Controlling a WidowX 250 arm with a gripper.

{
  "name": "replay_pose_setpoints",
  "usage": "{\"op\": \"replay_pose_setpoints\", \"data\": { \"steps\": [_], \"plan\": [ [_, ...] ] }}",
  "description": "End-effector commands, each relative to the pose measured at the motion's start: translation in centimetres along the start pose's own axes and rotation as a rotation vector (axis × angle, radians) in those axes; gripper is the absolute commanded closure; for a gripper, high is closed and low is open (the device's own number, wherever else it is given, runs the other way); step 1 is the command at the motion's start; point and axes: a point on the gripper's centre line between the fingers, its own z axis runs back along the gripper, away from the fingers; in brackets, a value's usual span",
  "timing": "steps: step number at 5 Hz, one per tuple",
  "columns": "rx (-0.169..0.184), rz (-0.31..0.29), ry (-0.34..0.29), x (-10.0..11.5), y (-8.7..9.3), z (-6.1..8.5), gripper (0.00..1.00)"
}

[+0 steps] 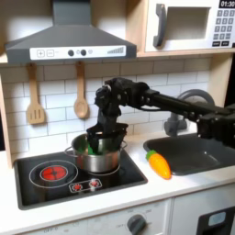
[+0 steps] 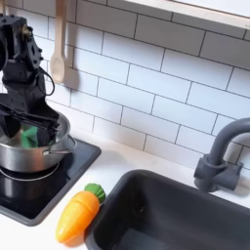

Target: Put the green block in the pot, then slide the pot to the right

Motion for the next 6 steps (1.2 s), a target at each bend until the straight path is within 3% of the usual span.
{"op": "replay_pose_setpoints", "data": {
  "steps": [1,4,5,6],
  "plan": [
    [-0.014,-0.023,0.007,-1.1,-1.4,0.3,0.0],
    [-0.023,-0.042,0.001,-1.9,-2.5,0.9,0.0],
    [-0.005,-0.008,0.004,-2.0,-2.9,1.2,0.0],
    [-0.012,-0.016,0.007,-1.9,-3.1,0.9,0.0]
  ]
}}
